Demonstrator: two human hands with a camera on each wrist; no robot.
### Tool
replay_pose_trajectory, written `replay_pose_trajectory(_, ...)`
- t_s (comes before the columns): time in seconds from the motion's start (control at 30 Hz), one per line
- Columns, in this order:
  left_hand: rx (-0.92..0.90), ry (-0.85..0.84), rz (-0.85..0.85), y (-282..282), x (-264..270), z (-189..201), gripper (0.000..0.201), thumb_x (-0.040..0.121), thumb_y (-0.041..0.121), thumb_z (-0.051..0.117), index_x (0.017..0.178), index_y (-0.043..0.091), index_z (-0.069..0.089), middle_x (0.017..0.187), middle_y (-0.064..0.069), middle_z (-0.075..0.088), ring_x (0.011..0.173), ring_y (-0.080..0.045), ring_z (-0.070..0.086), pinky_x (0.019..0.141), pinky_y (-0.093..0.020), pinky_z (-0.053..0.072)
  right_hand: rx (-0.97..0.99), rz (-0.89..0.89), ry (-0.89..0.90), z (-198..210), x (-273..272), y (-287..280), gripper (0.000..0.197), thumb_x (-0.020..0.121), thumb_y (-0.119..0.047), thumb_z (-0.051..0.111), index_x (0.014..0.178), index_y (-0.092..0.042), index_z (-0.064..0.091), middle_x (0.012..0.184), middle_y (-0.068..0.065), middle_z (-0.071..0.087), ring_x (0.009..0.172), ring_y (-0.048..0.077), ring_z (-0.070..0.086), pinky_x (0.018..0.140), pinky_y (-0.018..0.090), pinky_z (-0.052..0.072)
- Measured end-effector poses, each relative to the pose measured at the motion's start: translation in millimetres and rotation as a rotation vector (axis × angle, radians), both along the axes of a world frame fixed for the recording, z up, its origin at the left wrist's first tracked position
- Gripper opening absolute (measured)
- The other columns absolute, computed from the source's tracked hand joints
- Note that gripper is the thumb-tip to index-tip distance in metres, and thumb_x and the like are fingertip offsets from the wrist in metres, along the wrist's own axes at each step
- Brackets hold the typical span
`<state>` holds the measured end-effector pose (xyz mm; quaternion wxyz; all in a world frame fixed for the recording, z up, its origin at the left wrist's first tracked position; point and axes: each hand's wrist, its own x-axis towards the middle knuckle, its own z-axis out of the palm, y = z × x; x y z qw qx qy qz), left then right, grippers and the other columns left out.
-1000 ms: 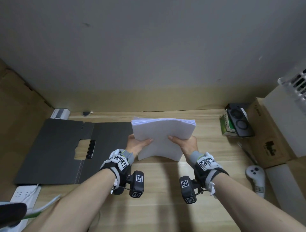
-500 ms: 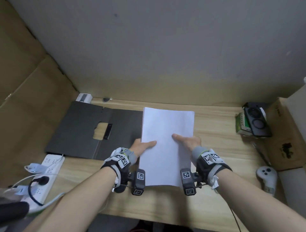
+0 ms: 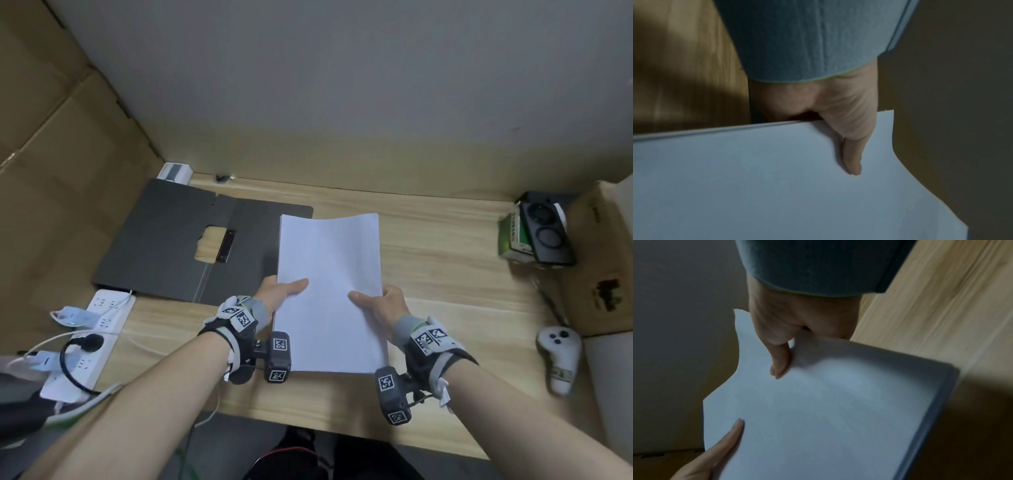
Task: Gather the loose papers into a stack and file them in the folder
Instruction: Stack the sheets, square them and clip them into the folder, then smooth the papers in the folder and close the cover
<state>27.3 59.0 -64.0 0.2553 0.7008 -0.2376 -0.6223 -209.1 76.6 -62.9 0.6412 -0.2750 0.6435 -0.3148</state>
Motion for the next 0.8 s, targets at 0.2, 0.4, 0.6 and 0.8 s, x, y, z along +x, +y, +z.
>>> replay_pose_trajectory(0.2,-0.211,-0.431,-0.206,-9,13,-8,0.058,0.089,0.033,0.062,0.14,0.013,0.044,0.15,-0.006,0.039,0.134,-0.022,0.041,0.108,-0.036,0.036,0.029,-0.097,0.029,-17,-5,-8,0.023,0.074,-0.006,0.082,0.094,0.0,0.073,0.086,0.013,0.076,0.072,0.028,0.072,0.067,0.032,0.056)
replay_pose_trajectory(0.4,0.03,-0.836,-0.855,1,25,-41,0.061,0.095,0.027,0.028,0.152,0.015,0.012,0.162,-0.001,-0.003,0.15,-0.024,0.0,0.121,-0.045,0.009,0.073,-0.183,0.073,-36,-33,-10,0.022,0.072,-0.007,0.083,0.091,-0.002,0.073,0.085,0.012,0.076,0.074,0.03,0.072,0.068,0.034,0.056)
replay_pose_trajectory(0.6,-0.014,-0.715,-1.016,-2,-48,-33,0.059,0.092,0.025,0.034,0.15,0.024,0.025,0.159,-0.009,0.017,0.144,-0.034,0.025,0.118,-0.042,0.023,0.078,-0.226,0.106,-38,-68,-11,0.02,0.073,-0.003,0.081,0.09,0.0,0.072,0.087,0.015,0.075,0.071,0.026,0.071,0.066,0.029,0.057)
replay_pose_trajectory(0.8,-0.238,-0.781,-0.964,-26,-46,-39,0.068,0.083,0.016,0.054,0.147,0.025,0.033,0.161,-0.004,0.009,0.148,-0.028,0.012,0.116,-0.046,0.024,0.079,-0.282,0.137,-32,-106,-19,0.016,0.076,-0.002,0.079,0.089,-0.001,0.069,0.087,0.013,0.073,0.068,0.024,0.068,0.058,0.025,0.054)
